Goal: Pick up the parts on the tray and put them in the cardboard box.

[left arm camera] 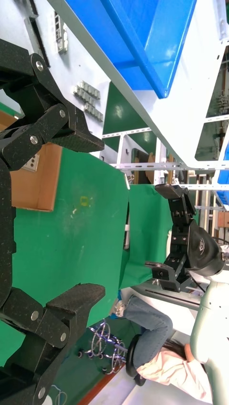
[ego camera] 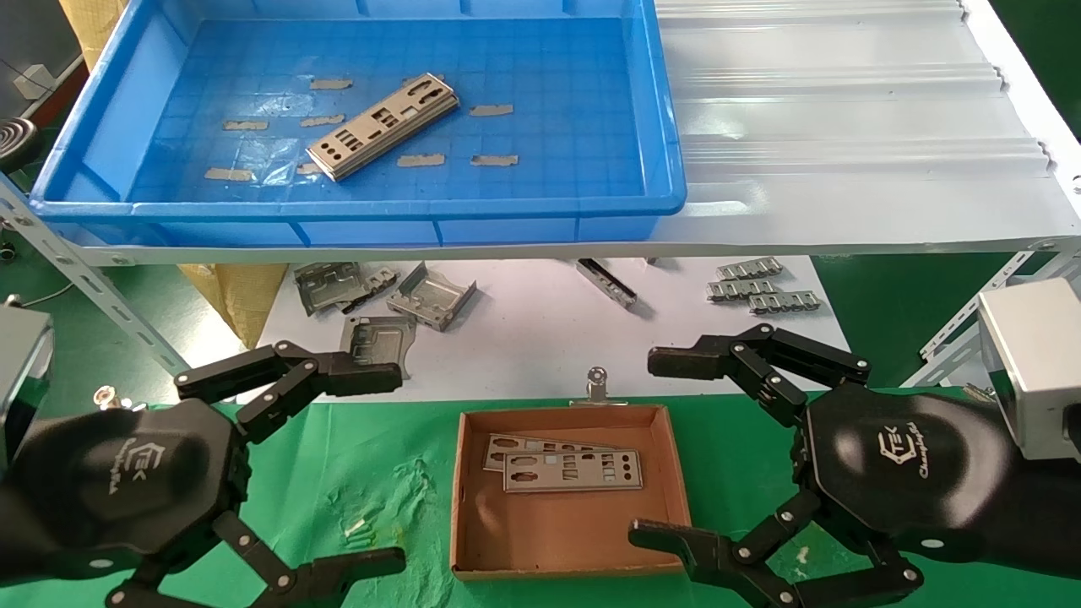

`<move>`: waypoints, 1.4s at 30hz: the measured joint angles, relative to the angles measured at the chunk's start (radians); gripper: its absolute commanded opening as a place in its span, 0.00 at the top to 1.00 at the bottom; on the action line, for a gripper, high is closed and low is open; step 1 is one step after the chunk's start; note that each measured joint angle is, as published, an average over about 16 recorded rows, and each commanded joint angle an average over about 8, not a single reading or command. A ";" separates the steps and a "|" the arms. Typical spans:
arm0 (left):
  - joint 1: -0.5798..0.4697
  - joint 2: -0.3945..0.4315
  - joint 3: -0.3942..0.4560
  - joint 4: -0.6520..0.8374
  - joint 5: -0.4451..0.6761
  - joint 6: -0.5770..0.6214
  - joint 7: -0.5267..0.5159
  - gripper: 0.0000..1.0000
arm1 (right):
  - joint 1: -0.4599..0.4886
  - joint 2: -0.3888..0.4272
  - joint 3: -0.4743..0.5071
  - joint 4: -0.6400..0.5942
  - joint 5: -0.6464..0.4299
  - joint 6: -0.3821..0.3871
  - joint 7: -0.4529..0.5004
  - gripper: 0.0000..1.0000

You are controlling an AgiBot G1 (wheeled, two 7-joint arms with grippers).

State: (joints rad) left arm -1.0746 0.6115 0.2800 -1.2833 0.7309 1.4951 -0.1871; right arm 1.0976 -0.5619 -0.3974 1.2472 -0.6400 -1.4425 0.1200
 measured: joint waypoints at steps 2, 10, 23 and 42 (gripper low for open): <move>0.000 0.000 0.000 0.000 0.000 0.000 0.000 0.00 | 0.000 0.000 0.000 0.000 0.000 0.000 0.000 0.00; 0.000 0.000 0.000 0.000 0.000 0.000 0.000 0.00 | 0.000 0.000 0.000 0.000 0.000 0.000 0.000 0.00; 0.000 0.000 0.000 0.000 0.000 0.000 0.000 0.00 | 0.000 0.000 0.000 0.000 0.000 0.000 0.000 0.00; 0.000 0.000 0.000 0.000 0.000 0.000 0.000 0.00 | 0.000 0.000 0.000 0.000 0.000 0.000 0.000 0.00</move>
State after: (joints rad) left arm -1.0746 0.6116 0.2800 -1.2833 0.7309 1.4951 -0.1871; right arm 1.0976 -0.5619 -0.3974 1.2472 -0.6400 -1.4425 0.1200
